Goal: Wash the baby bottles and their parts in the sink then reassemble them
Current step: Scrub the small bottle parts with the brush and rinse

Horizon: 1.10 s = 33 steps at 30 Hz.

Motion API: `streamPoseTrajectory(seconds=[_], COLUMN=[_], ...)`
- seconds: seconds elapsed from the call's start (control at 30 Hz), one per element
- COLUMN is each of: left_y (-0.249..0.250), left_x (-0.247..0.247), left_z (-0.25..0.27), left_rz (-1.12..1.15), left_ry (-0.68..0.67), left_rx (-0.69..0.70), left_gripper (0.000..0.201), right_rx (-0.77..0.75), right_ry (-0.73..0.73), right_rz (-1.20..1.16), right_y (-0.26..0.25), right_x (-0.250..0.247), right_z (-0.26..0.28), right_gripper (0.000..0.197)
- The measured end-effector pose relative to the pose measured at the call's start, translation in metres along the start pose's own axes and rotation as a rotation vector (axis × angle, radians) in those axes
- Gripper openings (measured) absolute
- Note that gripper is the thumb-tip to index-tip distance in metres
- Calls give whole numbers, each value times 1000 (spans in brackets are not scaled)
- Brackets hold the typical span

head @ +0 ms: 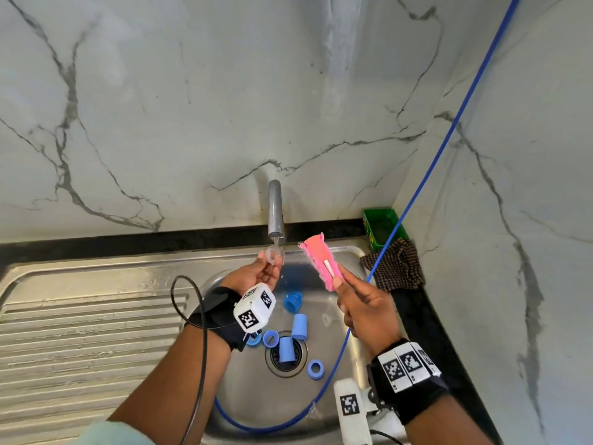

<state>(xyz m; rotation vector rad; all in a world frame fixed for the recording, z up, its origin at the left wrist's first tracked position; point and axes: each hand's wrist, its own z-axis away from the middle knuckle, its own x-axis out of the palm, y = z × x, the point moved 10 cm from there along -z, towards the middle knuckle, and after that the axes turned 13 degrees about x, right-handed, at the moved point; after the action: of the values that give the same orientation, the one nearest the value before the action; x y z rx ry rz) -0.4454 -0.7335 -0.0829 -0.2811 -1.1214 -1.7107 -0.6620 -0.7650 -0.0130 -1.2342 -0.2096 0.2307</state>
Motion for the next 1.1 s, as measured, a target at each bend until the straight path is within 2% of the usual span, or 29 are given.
streamPoseTrajectory(seconds=[0.13,0.33,0.47,0.6,0.7,0.77,0.83,1.0,1.1], left_y=[-7,-12,-11,-11,-8,-4,0,27,42], left_x=[5,16,13,13,17,16,10,7,19], left_z=[3,-2,-9,-8,-10,-10,-11,-6,-2], left_rz=[88,-32,-38,100,167,133,4,-704,-915], left_ry=[-36,-144,-113,-78,-120,-147,-143,-105,-92], left_rx=[-28,-103,-7,1,37,89,159,468,648], left_gripper=[26,39,40,19,31,35,31,17,20], right_rx=[38,74,99,123,139,152,159,177,170], right_ry=[3,-7,2,6,-1,-1,-5,-9,-19], right_rz=[-14,-14,5,14,28,18,17,34,38], right_y=[9,20,24,28,32,36,38,45,45], right_x=[1,8,9,10,11,10,10,11,12], right_z=[-8,-19,-24,-30,-36,-38,-41,-48,-48], right_gripper=[30,29,31,31,32,32,32,31,31])
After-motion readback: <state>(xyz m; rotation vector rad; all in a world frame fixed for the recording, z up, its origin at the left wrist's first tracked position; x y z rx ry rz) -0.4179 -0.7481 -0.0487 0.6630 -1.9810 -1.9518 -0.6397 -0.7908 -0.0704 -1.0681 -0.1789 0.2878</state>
